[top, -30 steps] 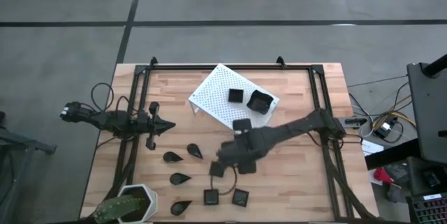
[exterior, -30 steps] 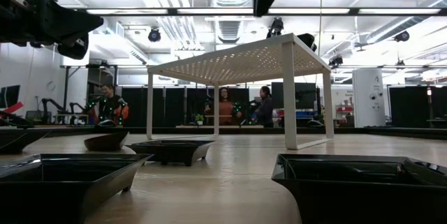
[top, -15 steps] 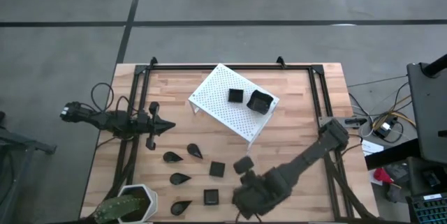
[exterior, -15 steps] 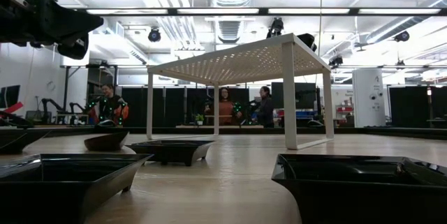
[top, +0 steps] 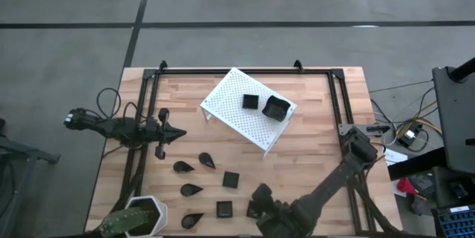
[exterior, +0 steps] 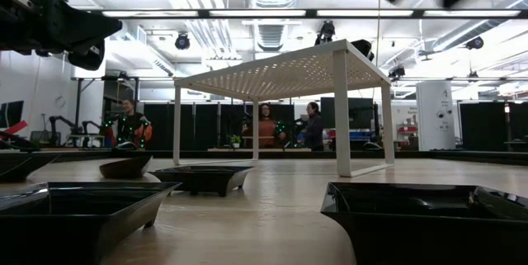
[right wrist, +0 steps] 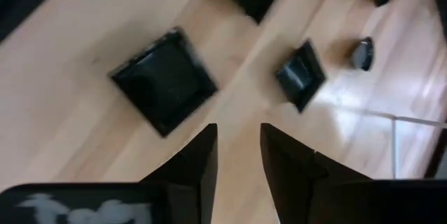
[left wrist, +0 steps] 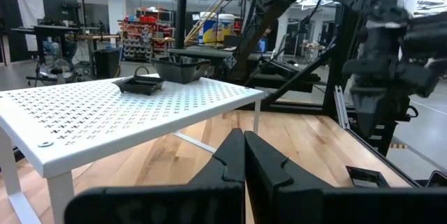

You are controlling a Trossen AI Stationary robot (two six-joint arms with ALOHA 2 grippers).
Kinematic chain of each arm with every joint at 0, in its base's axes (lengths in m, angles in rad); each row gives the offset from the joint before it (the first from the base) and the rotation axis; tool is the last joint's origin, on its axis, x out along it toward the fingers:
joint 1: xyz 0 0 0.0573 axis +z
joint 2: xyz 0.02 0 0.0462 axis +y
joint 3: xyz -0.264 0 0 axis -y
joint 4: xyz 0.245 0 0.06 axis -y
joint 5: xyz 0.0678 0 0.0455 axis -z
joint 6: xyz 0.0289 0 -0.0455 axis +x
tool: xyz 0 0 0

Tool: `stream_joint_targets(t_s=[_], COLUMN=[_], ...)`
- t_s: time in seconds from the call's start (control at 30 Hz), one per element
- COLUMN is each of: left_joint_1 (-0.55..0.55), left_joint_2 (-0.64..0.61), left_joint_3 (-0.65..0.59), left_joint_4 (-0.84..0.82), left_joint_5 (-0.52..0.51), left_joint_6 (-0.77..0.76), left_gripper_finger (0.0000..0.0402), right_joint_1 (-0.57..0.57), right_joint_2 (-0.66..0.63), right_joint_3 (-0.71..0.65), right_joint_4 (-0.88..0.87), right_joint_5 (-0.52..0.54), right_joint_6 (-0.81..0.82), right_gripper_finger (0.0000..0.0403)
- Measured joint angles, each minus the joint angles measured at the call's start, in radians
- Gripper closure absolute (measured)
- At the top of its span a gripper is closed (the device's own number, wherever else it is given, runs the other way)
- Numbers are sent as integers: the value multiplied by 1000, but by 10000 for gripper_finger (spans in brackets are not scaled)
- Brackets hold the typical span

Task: Pick & Place Mini shaped plates
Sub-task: Stack the square plate on top of the other square plate on the shelf

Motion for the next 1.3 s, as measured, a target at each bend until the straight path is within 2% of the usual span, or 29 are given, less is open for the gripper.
stream_joint_targets(t_s=[0.23,0.67,0.97,1.3], left_joint_1=[1,0,0,0], left_joint_2=[0,0,0,0], left_joint_3=[0,0,0,0], left_joint_4=[0,0,0,0], left_joint_5=[0,0,0,0], left_joint_6=[0,0,0,0], left_gripper_finger=[401,401,401,401], right_joint_1=[31,59,64,64], right_joint_2=[0,0,0,0], right_joint_3=[-77,-226,-292,-352], right_joint_4=[69,325,387,459], right_joint_5=[1,-27,-25,-16], right_joint_6=[28,35,37,-47], right_gripper_finger=[300,322,322,321])
